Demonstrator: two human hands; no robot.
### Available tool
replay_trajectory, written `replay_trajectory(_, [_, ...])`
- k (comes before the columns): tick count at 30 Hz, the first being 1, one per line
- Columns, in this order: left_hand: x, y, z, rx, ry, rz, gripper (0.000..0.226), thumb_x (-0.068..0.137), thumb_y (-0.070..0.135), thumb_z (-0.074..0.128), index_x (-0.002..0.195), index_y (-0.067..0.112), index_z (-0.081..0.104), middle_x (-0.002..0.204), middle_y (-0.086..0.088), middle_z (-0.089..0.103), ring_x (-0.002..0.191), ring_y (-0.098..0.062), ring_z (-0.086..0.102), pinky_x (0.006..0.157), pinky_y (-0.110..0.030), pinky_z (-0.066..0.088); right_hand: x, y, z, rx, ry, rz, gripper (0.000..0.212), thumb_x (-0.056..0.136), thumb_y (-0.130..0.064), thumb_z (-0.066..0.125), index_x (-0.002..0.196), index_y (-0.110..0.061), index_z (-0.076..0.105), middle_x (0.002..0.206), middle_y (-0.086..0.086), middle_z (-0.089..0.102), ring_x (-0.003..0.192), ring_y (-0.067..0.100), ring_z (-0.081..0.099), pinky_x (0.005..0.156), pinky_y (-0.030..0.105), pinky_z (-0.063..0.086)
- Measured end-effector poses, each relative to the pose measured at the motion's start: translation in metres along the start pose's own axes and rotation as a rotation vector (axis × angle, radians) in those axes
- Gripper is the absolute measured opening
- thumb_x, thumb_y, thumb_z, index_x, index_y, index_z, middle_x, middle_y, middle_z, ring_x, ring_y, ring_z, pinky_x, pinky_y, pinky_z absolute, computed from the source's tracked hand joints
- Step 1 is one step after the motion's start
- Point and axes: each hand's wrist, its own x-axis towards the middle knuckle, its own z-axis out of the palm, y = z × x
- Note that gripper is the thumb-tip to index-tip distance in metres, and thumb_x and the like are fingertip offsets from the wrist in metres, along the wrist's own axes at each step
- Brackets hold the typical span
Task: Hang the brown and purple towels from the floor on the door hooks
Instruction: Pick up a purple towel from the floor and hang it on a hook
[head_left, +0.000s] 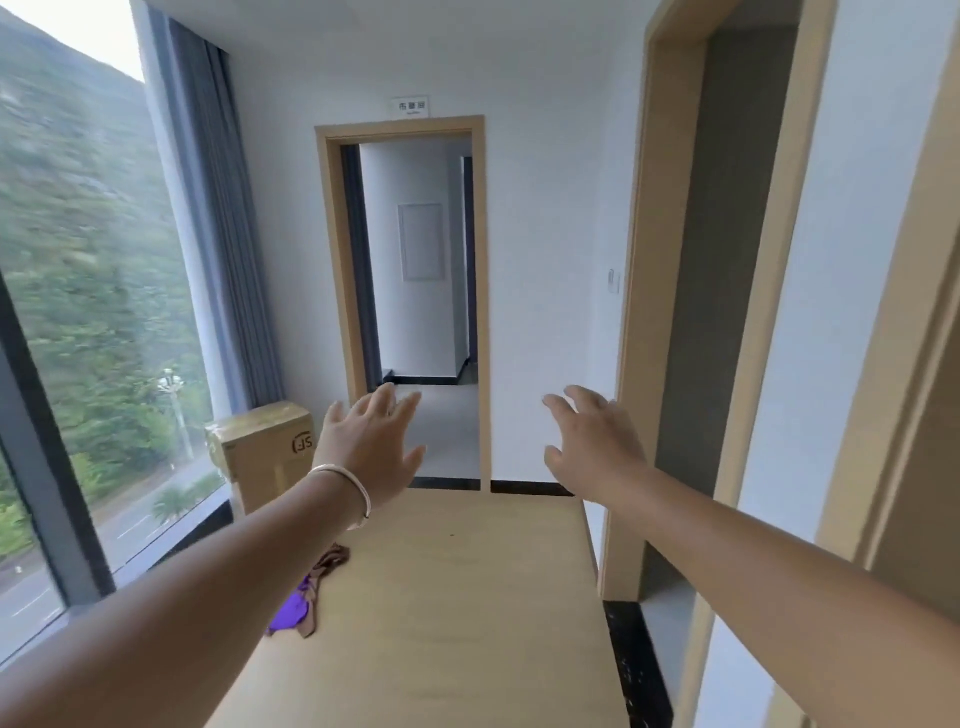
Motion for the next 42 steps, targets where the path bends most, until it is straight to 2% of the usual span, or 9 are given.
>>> replay_trajectory(2, [0.023, 0.011, 0.017, -0.034, -0.007, 0.029, 0.064, 0.091, 0.057, 0.039, 0.147, 0.030, 0.021, 0.151, -0.002, 0.031, 0.132, -0.022, 0.042, 0.110, -0.050, 0.031, 0.007, 0.012, 0.006, -0.006, -0.013, 0.030, 0.060, 0.093, -0.034, 0.046, 0.148, -0.023, 0.025, 0.155, 0.006, 0.021, 0.143, 0.021, 0.016, 0.117, 0.042, 0.018])
replay_trajectory(7, [0.076, 0.025, 0.061, -0.087, -0.027, 0.101, 0.065, 0.093, 0.057, 0.037, 0.149, 0.031, 0.016, 0.156, -0.003, 0.022, 0.139, -0.022, 0.033, 0.114, -0.052, 0.023, 0.044, 0.034, 0.021, -0.071, -0.007, 0.092, 0.060, 0.092, -0.035, 0.046, 0.148, -0.022, 0.025, 0.155, 0.006, 0.022, 0.142, 0.024, 0.019, 0.112, 0.039, 0.022])
replay_trajectory(15, [0.184, -0.023, 0.131, -0.154, -0.014, 0.104, 0.065, 0.094, 0.057, 0.034, 0.149, 0.032, 0.010, 0.158, -0.004, 0.018, 0.142, -0.023, 0.028, 0.116, -0.052, 0.019, 0.145, 0.038, 0.068, -0.128, -0.045, 0.179, 0.061, 0.092, -0.035, 0.043, 0.148, -0.024, 0.024, 0.153, 0.001, 0.025, 0.135, 0.022, 0.030, 0.110, 0.036, 0.027])
replay_trajectory(22, [0.255, -0.048, 0.188, -0.165, -0.031, 0.117, 0.066, 0.094, 0.057, 0.033, 0.150, 0.031, 0.009, 0.158, -0.005, 0.017, 0.143, -0.024, 0.024, 0.116, -0.053, 0.019, 0.217, 0.038, 0.111, -0.136, -0.070, 0.191, 0.063, 0.092, -0.033, 0.042, 0.150, -0.025, 0.019, 0.157, 0.004, 0.017, 0.143, 0.022, 0.017, 0.115, 0.038, 0.018])
replay_trajectory(26, [0.297, -0.042, 0.217, -0.168, -0.030, 0.133, 0.065, 0.094, 0.056, 0.033, 0.150, 0.031, 0.009, 0.158, -0.005, 0.019, 0.143, -0.023, 0.025, 0.115, -0.053, 0.019, 0.257, 0.058, 0.129, -0.114, -0.053, 0.211, 0.063, 0.092, -0.034, 0.043, 0.150, -0.025, 0.018, 0.157, 0.003, 0.016, 0.143, 0.022, 0.016, 0.116, 0.039, 0.016])
replay_trajectory(42, [0.526, 0.039, 0.318, -0.083, -0.004, 0.103, 0.066, 0.094, 0.054, 0.039, 0.149, 0.030, 0.012, 0.156, -0.003, 0.022, 0.141, -0.023, 0.028, 0.115, -0.054, 0.018, 0.466, 0.234, 0.219, -0.068, -0.006, 0.147, 0.062, 0.094, -0.038, 0.044, 0.149, -0.025, 0.020, 0.158, 0.003, 0.014, 0.145, 0.018, 0.014, 0.115, 0.037, 0.018])
